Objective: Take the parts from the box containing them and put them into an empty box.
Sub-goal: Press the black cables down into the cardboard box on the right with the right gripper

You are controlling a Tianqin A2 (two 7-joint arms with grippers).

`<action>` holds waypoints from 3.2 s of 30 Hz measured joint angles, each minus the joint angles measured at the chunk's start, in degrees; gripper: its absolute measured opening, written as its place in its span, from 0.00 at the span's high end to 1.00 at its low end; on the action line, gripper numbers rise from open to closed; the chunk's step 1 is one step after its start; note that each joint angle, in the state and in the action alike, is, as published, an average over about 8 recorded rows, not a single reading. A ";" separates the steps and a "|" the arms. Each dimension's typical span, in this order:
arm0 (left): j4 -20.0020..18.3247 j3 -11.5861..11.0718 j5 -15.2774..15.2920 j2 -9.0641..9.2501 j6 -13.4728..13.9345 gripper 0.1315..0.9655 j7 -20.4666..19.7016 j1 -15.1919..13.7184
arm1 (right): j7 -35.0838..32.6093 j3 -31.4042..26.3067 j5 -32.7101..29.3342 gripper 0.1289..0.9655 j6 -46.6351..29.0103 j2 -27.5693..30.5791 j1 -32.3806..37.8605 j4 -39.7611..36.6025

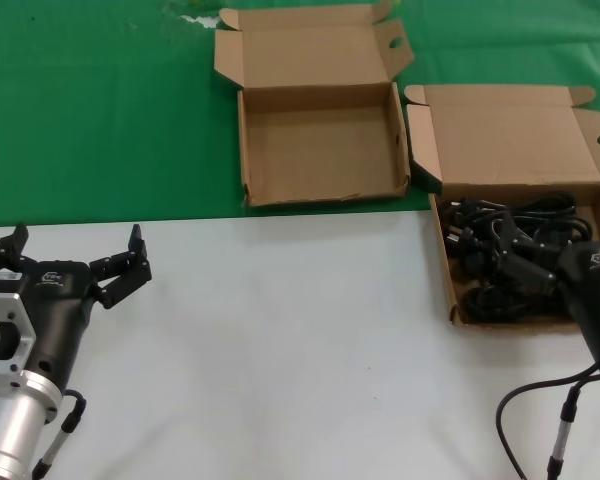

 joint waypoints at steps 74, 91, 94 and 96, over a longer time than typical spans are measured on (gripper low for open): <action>0.00 0.00 0.00 0.00 0.00 0.97 0.00 0.00 | -4.21 -13.00 -4.41 0.00 -33.59 33.36 19.52 -12.72; 0.00 0.00 0.01 0.00 0.00 0.99 -0.02 0.00 | -16.82 -18.74 -14.52 0.00 -44.95 33.20 31.42 -21.80; 0.00 0.00 0.01 0.00 0.00 0.99 -0.03 0.00 | -18.04 -18.81 -15.16 0.01 -44.48 32.11 31.88 -22.81; 0.00 0.00 0.01 0.00 0.00 0.99 -0.03 0.00 | -18.96 -18.71 -15.38 0.01 -44.00 31.38 32.03 -23.44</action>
